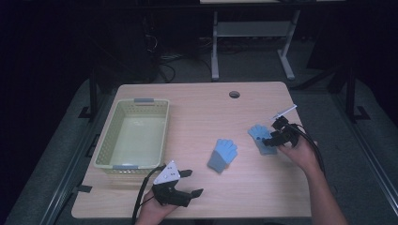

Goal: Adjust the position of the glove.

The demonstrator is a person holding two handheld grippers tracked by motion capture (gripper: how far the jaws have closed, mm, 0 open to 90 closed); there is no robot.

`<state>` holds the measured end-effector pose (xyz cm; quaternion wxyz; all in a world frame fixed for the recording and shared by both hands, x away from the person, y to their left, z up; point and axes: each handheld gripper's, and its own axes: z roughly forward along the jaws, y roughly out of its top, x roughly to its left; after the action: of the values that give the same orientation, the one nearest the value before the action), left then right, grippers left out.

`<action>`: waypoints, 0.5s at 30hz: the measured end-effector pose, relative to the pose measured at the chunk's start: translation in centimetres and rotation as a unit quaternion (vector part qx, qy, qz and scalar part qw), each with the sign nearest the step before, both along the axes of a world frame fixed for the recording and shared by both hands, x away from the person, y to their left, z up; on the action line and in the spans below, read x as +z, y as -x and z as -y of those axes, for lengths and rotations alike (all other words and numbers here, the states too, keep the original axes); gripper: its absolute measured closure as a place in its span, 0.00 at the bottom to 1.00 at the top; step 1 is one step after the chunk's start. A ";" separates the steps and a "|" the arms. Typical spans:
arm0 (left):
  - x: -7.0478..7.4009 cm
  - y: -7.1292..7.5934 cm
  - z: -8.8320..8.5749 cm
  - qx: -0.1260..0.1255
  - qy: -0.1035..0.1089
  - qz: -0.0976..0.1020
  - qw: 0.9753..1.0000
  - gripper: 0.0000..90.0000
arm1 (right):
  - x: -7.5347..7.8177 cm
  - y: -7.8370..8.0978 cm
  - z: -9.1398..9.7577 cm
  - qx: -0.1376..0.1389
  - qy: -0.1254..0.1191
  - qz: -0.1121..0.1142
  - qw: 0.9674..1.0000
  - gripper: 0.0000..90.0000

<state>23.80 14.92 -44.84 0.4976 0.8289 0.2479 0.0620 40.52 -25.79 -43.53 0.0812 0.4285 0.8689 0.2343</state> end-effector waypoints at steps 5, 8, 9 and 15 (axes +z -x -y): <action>0.0 0.0 0.0 0.000 -0.001 -0.001 1.000 0.26 | -1.0 -0.2 -0.4 0.010 0.016 -0.008 1.000 0.62; 0.0 0.1 0.1 0.000 -0.004 -0.002 1.000 0.26 | -1.4 0.0 -0.6 0.013 0.021 0.002 1.000 0.65; 0.0 0.1 0.1 0.000 -0.004 -0.002 1.000 0.26 | -1.4 0.0 -0.6 0.013 0.021 0.002 1.000 0.65; 0.0 0.2 0.3 -0.002 -0.007 0.000 1.000 0.26 | -1.3 0.2 -1.0 0.005 0.026 -0.002 1.000 0.76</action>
<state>23.55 14.65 -44.86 0.4918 0.8329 0.2461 0.0627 40.31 -24.80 -44.84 0.0891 0.4224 0.8770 0.2110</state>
